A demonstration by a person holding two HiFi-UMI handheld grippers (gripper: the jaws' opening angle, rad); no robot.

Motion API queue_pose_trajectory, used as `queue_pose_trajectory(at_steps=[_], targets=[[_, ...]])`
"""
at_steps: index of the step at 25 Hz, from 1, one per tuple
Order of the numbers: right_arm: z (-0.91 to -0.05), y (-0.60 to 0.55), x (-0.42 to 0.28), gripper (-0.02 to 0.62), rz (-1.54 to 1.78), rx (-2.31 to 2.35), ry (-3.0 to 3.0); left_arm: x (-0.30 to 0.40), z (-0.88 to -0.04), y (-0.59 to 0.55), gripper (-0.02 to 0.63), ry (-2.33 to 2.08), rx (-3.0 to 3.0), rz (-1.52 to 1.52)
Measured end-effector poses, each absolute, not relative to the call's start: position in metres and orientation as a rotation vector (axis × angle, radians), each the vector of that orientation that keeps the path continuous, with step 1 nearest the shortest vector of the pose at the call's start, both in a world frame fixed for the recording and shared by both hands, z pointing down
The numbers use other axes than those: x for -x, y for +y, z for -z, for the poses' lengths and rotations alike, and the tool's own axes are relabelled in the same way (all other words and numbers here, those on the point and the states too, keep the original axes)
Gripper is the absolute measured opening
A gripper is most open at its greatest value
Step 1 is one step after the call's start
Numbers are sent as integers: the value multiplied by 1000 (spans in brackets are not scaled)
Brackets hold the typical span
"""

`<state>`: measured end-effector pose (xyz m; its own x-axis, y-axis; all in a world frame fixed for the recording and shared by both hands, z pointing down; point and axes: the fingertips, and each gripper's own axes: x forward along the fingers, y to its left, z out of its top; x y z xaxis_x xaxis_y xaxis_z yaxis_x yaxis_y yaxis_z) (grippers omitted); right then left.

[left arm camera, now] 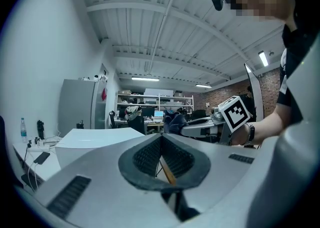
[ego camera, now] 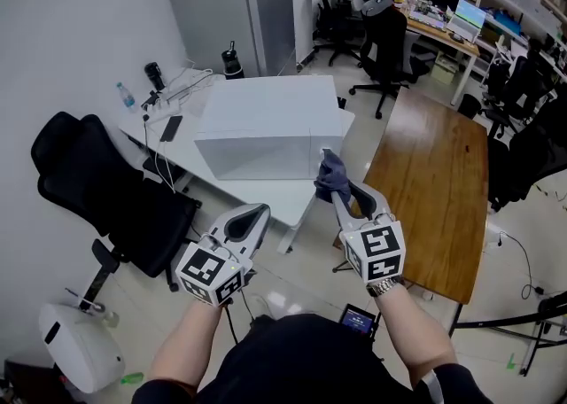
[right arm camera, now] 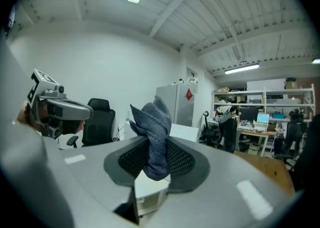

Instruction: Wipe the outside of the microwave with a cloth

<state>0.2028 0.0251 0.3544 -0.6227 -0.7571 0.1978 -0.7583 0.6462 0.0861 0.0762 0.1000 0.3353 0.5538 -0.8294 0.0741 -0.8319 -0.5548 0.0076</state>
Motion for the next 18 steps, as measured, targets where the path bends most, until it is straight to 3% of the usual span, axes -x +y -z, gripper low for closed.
queue_pose_trajectory(at_steps=[18], targets=[[-334,55,-184,100,40,-1122,-2731,-85,-323,110,5,-1493,-2750,-77]])
